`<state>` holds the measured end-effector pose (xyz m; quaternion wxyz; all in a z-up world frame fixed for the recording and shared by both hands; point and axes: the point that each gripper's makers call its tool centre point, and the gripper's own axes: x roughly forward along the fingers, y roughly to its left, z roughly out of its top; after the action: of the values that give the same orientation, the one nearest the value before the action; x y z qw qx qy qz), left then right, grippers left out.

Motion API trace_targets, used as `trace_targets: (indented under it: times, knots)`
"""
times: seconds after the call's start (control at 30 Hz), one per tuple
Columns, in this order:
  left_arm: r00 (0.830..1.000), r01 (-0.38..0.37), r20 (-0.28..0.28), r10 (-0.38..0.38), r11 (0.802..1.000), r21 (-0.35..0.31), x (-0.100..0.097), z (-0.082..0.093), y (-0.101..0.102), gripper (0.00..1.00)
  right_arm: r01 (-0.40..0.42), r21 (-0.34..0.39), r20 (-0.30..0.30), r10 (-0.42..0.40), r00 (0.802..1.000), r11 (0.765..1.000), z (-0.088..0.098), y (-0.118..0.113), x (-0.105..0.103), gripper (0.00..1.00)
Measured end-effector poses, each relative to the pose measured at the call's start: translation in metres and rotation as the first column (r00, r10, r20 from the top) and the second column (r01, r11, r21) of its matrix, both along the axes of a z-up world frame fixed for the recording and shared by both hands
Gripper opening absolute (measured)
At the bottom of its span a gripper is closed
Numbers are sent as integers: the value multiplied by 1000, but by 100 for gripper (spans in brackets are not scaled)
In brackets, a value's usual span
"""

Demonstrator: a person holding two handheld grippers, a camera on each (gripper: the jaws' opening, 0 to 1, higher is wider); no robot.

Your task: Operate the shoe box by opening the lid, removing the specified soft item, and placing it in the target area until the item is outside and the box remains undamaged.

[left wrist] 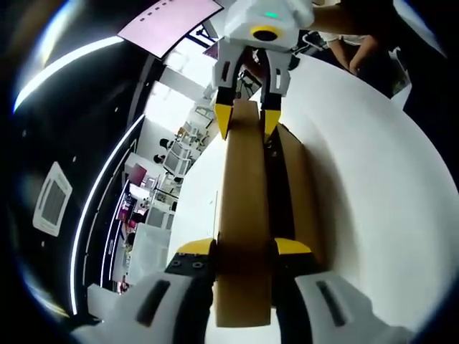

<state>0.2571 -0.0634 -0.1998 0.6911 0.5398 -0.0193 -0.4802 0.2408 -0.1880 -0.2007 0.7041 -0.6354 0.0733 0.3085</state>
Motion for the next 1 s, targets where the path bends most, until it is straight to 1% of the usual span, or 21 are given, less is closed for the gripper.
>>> trace_targets:
  times: [0.17, 0.47, 0.63, 0.73, 0.8, 0.87, 1.0]
  knots:
    - [1000, -8, 2, 8, 1000, -7, 1, 0, 0, 31, 6, -1, -1, -6, 1000, 1000, 0, 0, 0, 30]
    - [1000, -7, 21, 7, 1000, 2, 1, -1, 0, 31, 11, -3, 0, -11, 1000, 1000, -1, 0, 0, 30]
    - [1000, -9, 19, 9, 1000, -1, -2, -1, 1, 36, 12, 5, -1, -12, 1000, 1000, 0, 0, 0, 30]
    - [1000, -7, 24, 7, 1000, 2, -8, 2, 3, 36, 10, 7, -1, -10, 1000, 1000, 0, 0, 0, 30]
    - [1000, -3, 1, 4, 999, -42, -21, 5, 3, 38, 9, 10, -2, -9, 1000, 1000, -1, 0, 0, 30]
    - [1000, 16, 2, -15, 999, -42, -30, 4, 4, 39, 10, 11, 0, -10, 1000, 1000, 0, 0, 0, 30]
    - [1000, 23, -9, -23, 999, -47, -38, 3, 5, 38, 15, 7, 0, -15, 1000, 1000, 0, 1, 0, 30]
